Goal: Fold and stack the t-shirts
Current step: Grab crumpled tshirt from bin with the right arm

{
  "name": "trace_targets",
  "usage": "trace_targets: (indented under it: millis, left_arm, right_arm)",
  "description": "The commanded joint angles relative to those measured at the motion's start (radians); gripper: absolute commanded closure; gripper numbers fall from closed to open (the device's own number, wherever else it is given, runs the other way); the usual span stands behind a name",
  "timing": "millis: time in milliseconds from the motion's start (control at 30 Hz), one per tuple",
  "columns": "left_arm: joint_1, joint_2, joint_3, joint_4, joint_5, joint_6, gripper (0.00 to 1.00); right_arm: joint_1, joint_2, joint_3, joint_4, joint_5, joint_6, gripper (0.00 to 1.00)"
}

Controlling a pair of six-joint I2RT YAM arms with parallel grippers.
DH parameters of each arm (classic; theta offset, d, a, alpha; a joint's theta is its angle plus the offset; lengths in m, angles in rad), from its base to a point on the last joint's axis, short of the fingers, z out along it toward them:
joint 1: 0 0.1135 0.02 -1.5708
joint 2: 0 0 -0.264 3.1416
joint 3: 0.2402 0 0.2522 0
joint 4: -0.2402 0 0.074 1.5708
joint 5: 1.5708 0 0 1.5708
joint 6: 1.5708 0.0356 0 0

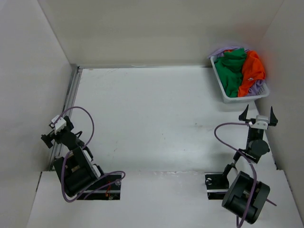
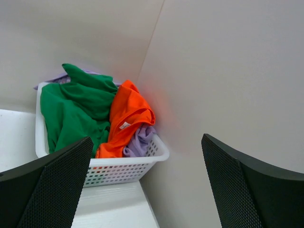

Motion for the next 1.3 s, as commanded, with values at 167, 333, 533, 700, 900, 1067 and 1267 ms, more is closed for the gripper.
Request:
trace_targets:
  millis: [167,333,533,700,900,1067,1267]
  left_arm:
    - [0.008,-0.001,-0.014,0.218,0.010,0.001,0.00]
    - [-0.021,-0.039,0.017,0.209,0.001,0.094,0.00]
    - [-0.342,-0.277,0.225,-0.004,0.045,0.354,0.00]
    - [-0.578,-0.137,0.688,-0.639,0.056,0.331,0.00]
    - [-0.715,0.196,1.184,-1.273,0.086,0.152,0.00]
    - [-0.764,0.324,1.315,-1.316,0.096,0.057,0.00]
    - [-0.763,0.436,1.378,-1.388,0.197,-0.014,0.00]
  right_arm:
    - [0.100,-0.232,-0.055,-0.052,0.018,-0.086,0.00]
    - [0.322,-0.291,0.178,-0.347,0.066,-0.072,0.00]
    - [0.630,0.126,0.624,-0.506,0.173,-0.200,0.00]
    - [0.743,0.439,0.945,-0.542,0.580,-0.134,0.00]
    - [0.596,0.808,1.581,-1.217,0.544,0.249,0.00]
    - [0.524,1.134,2.055,-1.704,0.523,0.391,0.12]
    - [0.499,1.206,2.053,-1.769,0.521,0.495,0.21]
